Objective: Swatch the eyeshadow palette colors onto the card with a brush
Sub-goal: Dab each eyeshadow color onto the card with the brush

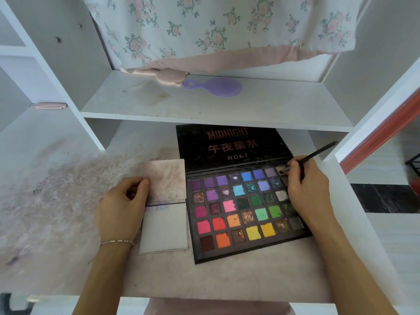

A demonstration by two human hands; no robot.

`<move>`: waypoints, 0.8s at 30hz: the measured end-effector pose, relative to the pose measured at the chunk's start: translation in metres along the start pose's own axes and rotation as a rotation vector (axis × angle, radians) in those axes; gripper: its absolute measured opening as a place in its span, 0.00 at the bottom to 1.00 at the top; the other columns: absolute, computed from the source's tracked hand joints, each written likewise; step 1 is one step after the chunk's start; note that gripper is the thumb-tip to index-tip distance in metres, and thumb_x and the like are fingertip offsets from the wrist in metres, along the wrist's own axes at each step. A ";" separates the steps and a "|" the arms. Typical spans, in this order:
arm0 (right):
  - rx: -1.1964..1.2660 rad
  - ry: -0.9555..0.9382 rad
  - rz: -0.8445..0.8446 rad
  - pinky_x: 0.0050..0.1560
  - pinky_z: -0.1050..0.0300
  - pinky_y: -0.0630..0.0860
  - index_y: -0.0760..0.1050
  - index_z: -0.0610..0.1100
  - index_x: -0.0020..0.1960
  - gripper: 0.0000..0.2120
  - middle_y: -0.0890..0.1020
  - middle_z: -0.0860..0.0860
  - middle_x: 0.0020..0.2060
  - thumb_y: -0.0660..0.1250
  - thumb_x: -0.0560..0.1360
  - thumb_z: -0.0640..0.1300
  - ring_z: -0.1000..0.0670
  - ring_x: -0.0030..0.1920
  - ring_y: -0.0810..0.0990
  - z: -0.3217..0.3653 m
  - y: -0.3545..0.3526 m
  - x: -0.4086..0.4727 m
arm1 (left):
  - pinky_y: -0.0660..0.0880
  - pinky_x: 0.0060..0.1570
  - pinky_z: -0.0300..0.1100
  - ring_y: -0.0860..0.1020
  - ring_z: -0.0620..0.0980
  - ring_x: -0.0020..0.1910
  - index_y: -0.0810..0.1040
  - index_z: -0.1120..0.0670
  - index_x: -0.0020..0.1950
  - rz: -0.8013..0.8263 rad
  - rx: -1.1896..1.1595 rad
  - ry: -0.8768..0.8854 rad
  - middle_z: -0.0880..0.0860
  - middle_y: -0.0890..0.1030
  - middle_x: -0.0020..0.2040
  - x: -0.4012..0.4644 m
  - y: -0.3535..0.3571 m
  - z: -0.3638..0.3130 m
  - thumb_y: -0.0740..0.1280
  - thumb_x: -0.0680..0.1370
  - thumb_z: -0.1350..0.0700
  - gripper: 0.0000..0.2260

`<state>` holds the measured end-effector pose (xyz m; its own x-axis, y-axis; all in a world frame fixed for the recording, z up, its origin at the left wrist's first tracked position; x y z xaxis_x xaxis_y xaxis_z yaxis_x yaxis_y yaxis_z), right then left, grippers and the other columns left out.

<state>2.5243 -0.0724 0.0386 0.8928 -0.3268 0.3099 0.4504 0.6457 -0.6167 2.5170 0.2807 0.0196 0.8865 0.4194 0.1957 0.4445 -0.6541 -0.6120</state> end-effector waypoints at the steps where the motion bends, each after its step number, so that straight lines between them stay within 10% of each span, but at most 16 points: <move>1: 0.018 -0.003 0.002 0.35 0.68 0.66 0.69 0.46 0.47 0.04 0.75 0.53 0.37 0.56 0.79 0.42 0.57 0.38 0.74 0.001 0.000 -0.001 | 0.70 0.39 0.43 0.76 0.51 0.39 0.82 0.52 0.45 0.000 -0.001 0.002 0.51 0.80 0.37 0.000 0.000 0.000 0.66 0.75 0.53 0.06; 7: 0.180 -0.044 0.043 0.32 0.75 0.72 0.67 0.55 0.42 0.09 0.76 0.58 0.37 0.58 0.78 0.42 0.68 0.42 0.76 0.028 0.003 -0.010 | 0.66 0.35 0.39 0.75 0.49 0.37 0.82 0.53 0.45 -0.013 0.001 -0.008 0.49 0.78 0.35 0.000 -0.001 0.000 0.67 0.74 0.54 0.06; 17: 0.502 -0.067 0.326 0.36 0.54 0.75 0.72 0.54 0.41 0.09 0.80 0.56 0.37 0.60 0.76 0.41 0.46 0.35 0.78 0.099 0.067 -0.058 | 0.69 0.38 0.39 0.76 0.48 0.37 0.82 0.52 0.43 0.004 -0.029 -0.007 0.49 0.80 0.35 0.000 -0.001 -0.001 0.67 0.74 0.54 0.04; 24: 0.397 -0.123 0.541 0.30 0.71 0.69 0.72 0.52 0.41 0.05 0.78 0.60 0.32 0.64 0.74 0.43 0.60 0.31 0.74 0.118 0.101 -0.075 | 0.65 0.33 0.31 0.74 0.40 0.34 0.81 0.48 0.42 0.004 -0.033 0.009 0.42 0.77 0.33 -0.001 -0.003 -0.002 0.66 0.74 0.54 0.04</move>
<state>2.5033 0.0989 0.0386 0.9755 0.1794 0.1272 -0.1145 0.9081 -0.4029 2.5155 0.2808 0.0227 0.8895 0.4107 0.2004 0.4446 -0.6762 -0.5875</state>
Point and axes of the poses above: each hand's wrist, its own x-axis towards the middle knuckle, its own y-axis out of the palm, z = x × y, the point moved 7 cm from there along x, towards the middle knuckle
